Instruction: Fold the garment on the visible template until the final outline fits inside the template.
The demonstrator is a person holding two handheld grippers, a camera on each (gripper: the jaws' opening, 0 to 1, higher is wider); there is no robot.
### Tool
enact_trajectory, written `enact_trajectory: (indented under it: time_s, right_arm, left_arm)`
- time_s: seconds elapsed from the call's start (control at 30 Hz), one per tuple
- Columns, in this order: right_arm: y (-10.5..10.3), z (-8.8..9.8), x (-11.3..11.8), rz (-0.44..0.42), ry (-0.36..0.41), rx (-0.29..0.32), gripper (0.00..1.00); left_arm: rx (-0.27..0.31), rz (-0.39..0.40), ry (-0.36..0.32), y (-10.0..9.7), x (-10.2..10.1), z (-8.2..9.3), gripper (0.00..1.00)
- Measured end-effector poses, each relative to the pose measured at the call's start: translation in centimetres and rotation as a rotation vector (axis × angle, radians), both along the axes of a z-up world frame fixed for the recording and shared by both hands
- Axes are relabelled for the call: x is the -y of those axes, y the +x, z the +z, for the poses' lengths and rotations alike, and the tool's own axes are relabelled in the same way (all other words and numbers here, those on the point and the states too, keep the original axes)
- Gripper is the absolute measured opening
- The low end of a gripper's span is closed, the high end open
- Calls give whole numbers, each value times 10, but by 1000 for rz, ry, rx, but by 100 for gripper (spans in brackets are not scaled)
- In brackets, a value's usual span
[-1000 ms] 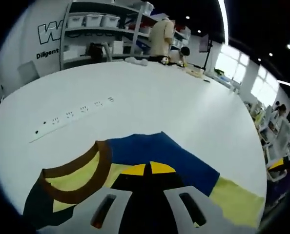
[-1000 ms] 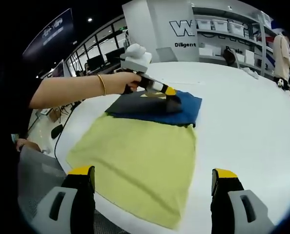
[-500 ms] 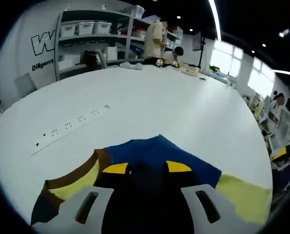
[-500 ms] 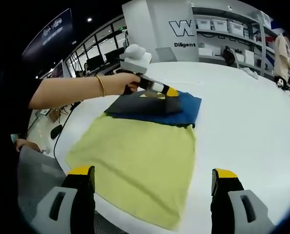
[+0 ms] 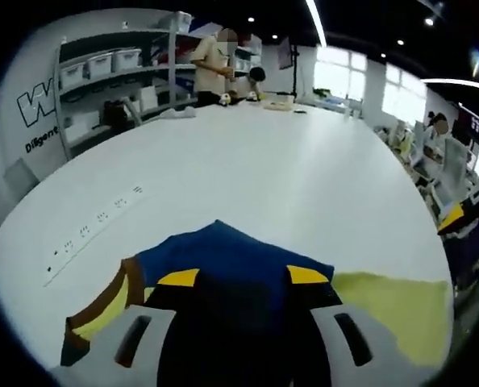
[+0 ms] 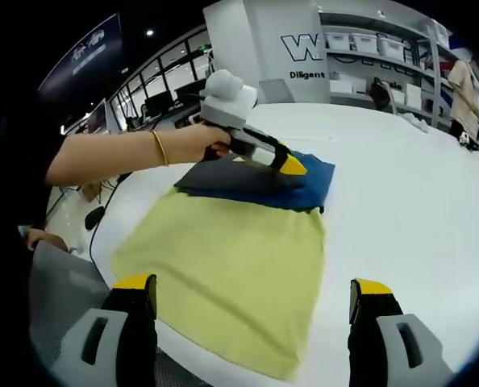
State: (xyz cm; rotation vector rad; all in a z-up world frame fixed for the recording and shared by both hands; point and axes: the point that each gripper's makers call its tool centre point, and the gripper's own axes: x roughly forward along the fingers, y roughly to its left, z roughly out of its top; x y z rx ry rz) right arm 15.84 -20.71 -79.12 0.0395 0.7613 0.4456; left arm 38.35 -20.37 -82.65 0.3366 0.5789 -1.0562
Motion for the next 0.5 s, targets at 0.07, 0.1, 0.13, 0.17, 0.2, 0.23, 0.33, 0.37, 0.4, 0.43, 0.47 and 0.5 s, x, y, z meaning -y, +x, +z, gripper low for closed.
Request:
enact_trajectory:
  time_s: [0.07,0.1,0.13,0.17,0.2,0.23,0.33,0.37,0.4,0.43,0.47,0.5]
  right_arm:
    - [0,0,0,-2,1,0,99]
    - [0,0,0,-3,2,1,99]
    - [0,0,0,-3,3,1,99]
    - [0,1,1,-7,7,3,99]
    - [0,1,1,-8,7,3,99]
    - [0,0,1,-9,7,2,99]
    - [-1,0,2,-12,7,1,99]
    - [-1,0,2,-13,8,1,99]
    - [-1,0,2,-14,8,1,99]
    - [-1,0,2,-14,8,0,99]
    - [-1,-1,2,-15,8,0,99]
    - [-1,-1,3,-16,8,-1,99]
  left_arm:
    - [-3,-1,15,-3,0,-4,37]
    - [-4,-1,19,-3,0,-5,37]
    - [-5,-1,22,-3,0,-5,36]
    - [-12,-3,19,-5,0,-8,35]
    - [-15,-4,25,-6,0,-10,34]
    - [-15,-5,28,-6,-1,-11,33]
    - [-19,-13,51,-8,-2,-17,32]
    - [-22,-14,55,-8,-3,-18,31]
    - [-23,-14,56,-9,-3,-18,31]
    - [-26,-13,61,-9,-3,-20,29]
    - [-29,-18,64,-11,-2,-21,28]
    - [-31,-18,64,-11,-2,-22,27]
